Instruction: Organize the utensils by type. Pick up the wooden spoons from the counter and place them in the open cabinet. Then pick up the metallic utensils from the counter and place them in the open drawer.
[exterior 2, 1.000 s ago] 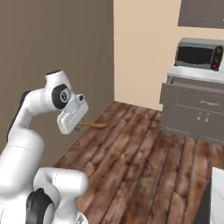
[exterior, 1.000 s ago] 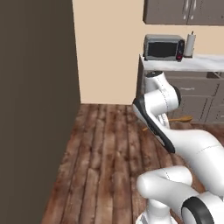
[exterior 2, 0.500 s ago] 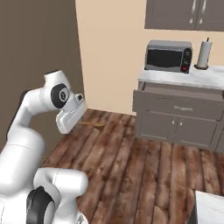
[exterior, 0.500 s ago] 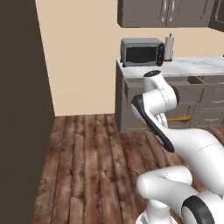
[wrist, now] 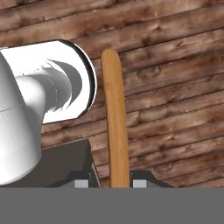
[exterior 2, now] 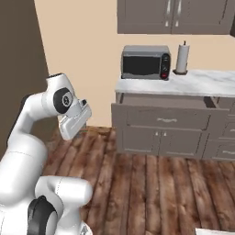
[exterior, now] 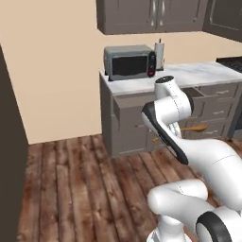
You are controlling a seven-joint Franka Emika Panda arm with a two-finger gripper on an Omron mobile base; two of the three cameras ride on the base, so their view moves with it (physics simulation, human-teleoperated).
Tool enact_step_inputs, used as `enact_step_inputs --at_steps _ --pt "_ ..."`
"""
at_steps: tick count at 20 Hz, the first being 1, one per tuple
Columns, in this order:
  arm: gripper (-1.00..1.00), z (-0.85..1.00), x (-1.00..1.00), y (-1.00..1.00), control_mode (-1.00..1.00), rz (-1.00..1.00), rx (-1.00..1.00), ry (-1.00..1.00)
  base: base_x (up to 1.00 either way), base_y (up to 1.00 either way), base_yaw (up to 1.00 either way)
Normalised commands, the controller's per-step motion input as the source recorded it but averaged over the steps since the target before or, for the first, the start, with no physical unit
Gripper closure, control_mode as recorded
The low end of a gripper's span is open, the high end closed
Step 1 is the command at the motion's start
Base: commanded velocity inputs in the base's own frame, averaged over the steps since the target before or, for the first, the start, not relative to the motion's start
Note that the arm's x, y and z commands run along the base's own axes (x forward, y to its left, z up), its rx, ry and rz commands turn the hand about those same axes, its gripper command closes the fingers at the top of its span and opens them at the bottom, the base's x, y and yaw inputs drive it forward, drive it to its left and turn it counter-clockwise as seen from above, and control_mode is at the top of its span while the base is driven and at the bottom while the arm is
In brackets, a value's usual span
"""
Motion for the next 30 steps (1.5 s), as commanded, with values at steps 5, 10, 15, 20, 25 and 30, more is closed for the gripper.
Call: enact_step_inputs --at_steps 5,10,15,20,25,30 --pt "1.0 0.0 0.0 0.0 1.0 0.0 0.0 0.0 0.66 -0.34 -0.33" --pt "1.0 0.0 0.0 0.0 1.0 0.0 0.0 0.0 0.6 -0.35 -0.36" --pt "1.0 0.0 0.0 0.0 1.0 0.0 0.0 0.0 0.6 -0.33 -0.38" --pt "1.0 0.0 0.0 0.0 1.0 0.0 0.0 0.0 0.65 -0.28 -0.38" --pt "1.0 0.0 0.0 0.0 1.0 0.0 0.0 0.0 0.67 -0.24 -0.4" --pt "1.0 0.0 0.0 0.0 1.0 0.0 0.0 0.0 0.63 -0.31 -0.39"
